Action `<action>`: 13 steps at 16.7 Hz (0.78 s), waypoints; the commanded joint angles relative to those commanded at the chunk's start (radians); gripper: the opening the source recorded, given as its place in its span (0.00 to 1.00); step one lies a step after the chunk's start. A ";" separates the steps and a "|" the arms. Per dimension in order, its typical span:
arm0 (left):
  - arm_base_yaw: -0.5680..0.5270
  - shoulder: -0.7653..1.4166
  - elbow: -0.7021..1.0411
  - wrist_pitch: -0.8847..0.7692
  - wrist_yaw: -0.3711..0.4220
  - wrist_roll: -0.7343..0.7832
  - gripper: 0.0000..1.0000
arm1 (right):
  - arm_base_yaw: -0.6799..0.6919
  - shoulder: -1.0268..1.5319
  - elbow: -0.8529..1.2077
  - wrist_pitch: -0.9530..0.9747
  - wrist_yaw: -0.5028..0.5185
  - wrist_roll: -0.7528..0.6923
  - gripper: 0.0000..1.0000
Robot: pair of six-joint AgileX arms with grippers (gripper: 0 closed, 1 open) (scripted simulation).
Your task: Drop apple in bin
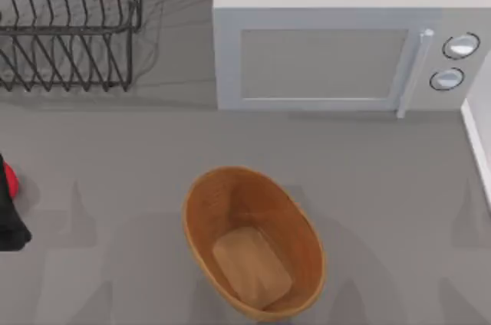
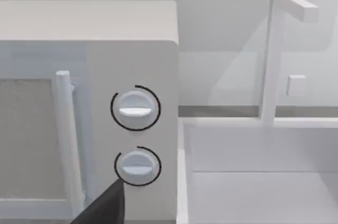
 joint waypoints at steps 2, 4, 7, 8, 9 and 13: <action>0.000 0.000 0.000 0.000 0.000 0.000 1.00 | 0.000 0.000 0.000 0.000 0.000 0.000 1.00; 0.003 0.031 0.028 -0.021 -0.001 0.019 1.00 | 0.000 0.000 0.000 0.000 0.000 0.000 1.00; 0.013 0.156 0.136 -0.101 -0.001 0.090 1.00 | 0.000 0.000 0.000 0.000 0.000 0.000 1.00; 0.017 0.218 0.186 -0.138 0.000 0.122 1.00 | 0.000 0.000 0.000 0.000 0.000 0.000 1.00; 0.021 0.292 0.240 -0.179 0.000 0.158 1.00 | 0.000 0.000 0.000 0.000 0.000 0.000 1.00; 0.042 0.672 0.488 -0.373 0.003 0.324 1.00 | 0.000 0.000 0.000 0.000 0.000 0.000 1.00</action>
